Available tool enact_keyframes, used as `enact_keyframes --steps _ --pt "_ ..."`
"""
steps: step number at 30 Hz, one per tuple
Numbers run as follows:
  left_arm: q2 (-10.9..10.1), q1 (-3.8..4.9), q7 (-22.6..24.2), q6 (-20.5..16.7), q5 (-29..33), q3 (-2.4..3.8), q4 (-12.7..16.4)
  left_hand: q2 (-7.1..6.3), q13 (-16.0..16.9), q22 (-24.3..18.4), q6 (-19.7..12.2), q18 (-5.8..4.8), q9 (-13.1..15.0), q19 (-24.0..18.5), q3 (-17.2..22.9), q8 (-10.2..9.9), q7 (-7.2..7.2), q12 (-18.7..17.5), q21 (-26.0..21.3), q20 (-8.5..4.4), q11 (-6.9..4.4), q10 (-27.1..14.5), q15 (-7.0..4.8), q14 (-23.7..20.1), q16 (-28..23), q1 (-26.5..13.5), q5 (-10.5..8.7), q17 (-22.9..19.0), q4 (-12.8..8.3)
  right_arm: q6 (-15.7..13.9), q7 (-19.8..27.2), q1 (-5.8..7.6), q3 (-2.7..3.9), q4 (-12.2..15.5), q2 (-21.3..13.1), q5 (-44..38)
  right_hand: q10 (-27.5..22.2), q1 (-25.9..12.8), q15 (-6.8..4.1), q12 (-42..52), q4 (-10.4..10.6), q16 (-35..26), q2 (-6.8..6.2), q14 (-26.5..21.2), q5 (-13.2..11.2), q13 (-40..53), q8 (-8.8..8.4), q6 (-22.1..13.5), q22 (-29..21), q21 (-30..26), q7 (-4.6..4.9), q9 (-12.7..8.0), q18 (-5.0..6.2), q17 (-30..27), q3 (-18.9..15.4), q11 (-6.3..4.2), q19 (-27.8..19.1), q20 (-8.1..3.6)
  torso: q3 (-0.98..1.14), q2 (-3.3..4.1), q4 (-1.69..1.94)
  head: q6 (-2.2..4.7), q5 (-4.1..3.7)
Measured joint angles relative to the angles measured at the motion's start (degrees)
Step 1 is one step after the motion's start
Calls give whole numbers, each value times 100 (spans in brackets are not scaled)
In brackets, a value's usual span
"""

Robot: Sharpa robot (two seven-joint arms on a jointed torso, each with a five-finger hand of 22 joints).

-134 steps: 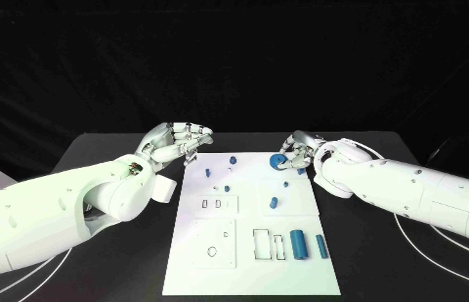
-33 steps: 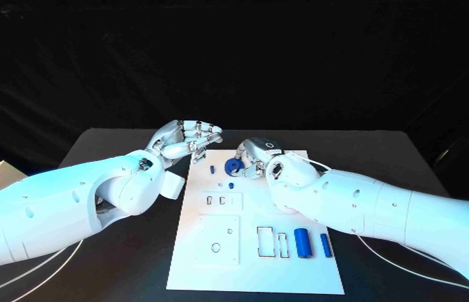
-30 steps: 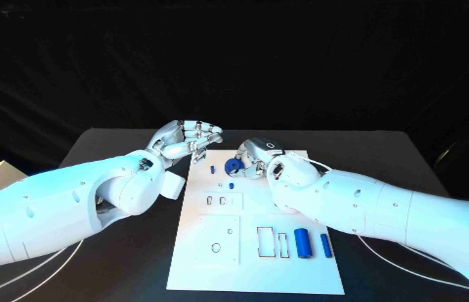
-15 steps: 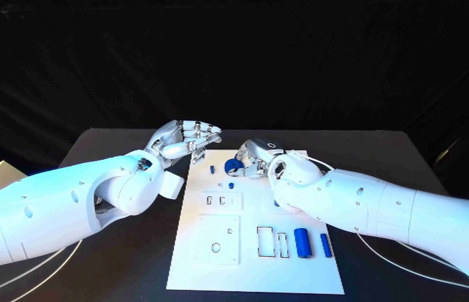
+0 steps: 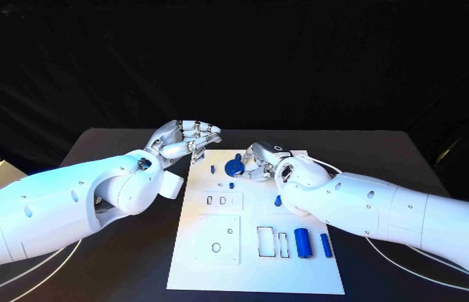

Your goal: Assemble the parts on the task board

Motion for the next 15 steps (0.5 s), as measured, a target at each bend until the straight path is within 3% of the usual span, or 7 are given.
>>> enact_keyframes --steps 8,15 --pt "-20 0 -2 -1 -1 0 -22 0 0 0 0 0 0 0 0 0 0 0 0 0 0 0 0 0 0 0 0 0 0 -366 75 45 24 469 -567 82 0 58 0 0 -24 0 -12 0 0 0 0 1 0 0 -1 0 0 5 24 0 0 0 4 -19 -25 30 -14" --pt "-10 -1 -2 -1 -2 -2 -79 0 6 5 -20 0 -1 0 0 0 -20 23 0 0 0 0 0 0 0 0 0 -9 0 -458 759 380 78 1095 -1569 982 0 691 0 -144 -198 -1 -4 0 0 0 -46 -54 -1 0 53 -8 0 4 248 0 0 0 14 -70 -92 51 -4"
